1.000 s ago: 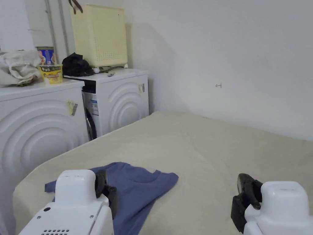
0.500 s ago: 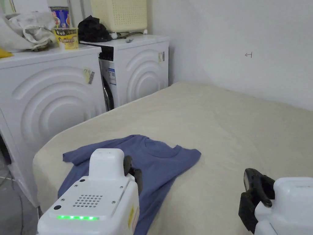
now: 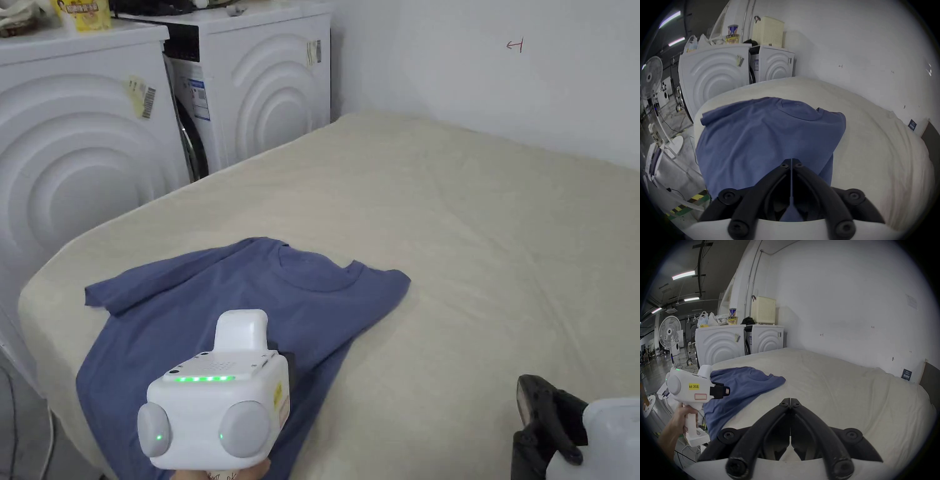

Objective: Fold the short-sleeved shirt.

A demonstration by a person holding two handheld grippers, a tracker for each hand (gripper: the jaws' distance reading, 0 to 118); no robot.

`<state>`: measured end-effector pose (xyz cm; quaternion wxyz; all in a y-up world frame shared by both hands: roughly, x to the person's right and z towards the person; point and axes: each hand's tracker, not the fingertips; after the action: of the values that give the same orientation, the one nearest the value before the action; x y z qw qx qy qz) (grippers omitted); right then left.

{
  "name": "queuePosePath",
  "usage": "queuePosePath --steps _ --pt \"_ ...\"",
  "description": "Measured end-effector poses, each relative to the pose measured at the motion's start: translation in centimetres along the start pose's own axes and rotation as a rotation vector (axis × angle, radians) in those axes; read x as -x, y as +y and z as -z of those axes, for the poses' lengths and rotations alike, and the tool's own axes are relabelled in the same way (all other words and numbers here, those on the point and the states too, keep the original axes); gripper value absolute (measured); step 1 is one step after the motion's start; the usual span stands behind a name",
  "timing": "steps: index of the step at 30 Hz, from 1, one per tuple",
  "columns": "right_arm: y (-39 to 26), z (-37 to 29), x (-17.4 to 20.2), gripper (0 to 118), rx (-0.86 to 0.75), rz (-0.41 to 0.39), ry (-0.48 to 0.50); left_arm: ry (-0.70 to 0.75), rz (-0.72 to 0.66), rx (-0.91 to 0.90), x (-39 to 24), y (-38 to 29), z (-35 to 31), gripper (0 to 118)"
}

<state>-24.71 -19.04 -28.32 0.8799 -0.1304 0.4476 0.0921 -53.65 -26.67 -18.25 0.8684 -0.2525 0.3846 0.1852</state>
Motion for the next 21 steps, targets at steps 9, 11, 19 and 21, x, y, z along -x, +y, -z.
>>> queuePosePath --steps 9,11,19,21 --pt "-0.7 0.8 0.0 0 0.055 0.019 0.015 -0.015 -0.020 0.053 -0.2 -0.7 0.7 116" --pt "-0.9 0.9 0.1 0 0.058 0.005 0.013 0.063 0.042 0.068 -0.7 -0.6 1.6 116" --pt "-1.4 1.8 0.0 0 0.103 0.013 0.021 0.032 0.039 0.142 -0.8 -1.3 4.0 91" --pt "-1.5 1.9 0.0 0 0.111 0.013 0.020 0.036 0.033 0.128 -0.8 -1.1 3.7 79"
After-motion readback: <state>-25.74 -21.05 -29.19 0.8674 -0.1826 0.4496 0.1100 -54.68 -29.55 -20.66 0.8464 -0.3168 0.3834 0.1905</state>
